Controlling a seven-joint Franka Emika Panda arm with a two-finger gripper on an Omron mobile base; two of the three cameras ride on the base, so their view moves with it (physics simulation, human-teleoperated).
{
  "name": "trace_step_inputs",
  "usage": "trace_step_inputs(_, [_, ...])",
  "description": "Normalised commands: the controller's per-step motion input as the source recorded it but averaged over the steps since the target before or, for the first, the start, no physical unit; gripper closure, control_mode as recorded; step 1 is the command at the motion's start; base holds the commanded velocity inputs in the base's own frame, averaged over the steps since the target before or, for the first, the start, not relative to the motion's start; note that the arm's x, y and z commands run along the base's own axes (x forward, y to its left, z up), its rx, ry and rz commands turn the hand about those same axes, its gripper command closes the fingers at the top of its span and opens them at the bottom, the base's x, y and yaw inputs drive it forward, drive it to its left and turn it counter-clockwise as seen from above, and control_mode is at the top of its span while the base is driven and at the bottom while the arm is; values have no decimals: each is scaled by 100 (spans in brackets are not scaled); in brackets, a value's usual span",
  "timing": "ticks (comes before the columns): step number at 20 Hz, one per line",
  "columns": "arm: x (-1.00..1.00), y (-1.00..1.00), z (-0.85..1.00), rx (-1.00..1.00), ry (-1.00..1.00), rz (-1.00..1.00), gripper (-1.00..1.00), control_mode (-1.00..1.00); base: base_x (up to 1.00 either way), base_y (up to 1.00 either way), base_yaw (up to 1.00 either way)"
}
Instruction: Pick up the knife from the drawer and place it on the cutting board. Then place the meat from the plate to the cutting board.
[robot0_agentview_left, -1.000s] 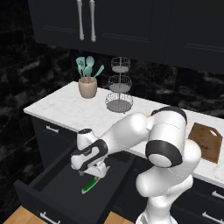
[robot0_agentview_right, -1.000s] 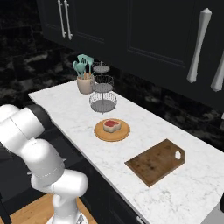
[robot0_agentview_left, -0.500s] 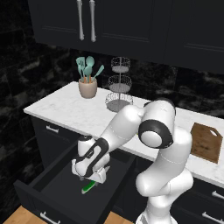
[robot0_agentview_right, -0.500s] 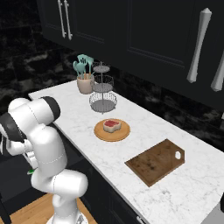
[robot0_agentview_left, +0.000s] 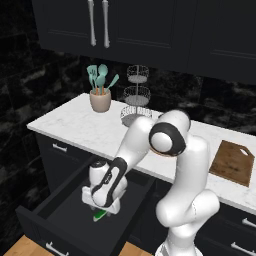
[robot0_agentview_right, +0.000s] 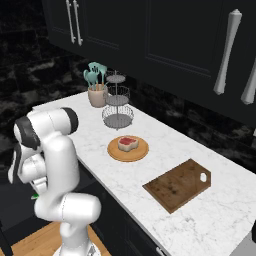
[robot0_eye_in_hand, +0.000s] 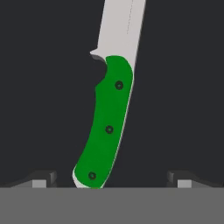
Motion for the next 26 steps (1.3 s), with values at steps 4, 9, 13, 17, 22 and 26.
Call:
trace_step_inputs(4, [23, 14, -26, 0, 0, 0, -100, -100, 0, 0, 0])
trace_step_inputs(9, [19, 11, -38, 0, 0, 0, -100, -100, 0, 0, 0])
trace_step_inputs(13, [7, 7, -55, 0, -3, 0, 100, -100, 0, 0, 0])
trace_step_inputs(17, [-4, 7, -34, 0, -2, 0, 100, -100, 0, 0, 0])
trace_step_inputs(22, [-32, -13, 24, 1, 0, 0, 100, -100, 0, 0, 0])
trace_step_inputs(26, [-11, -37, 94, 5, 0, 0, 100, -100, 0, 0, 0])
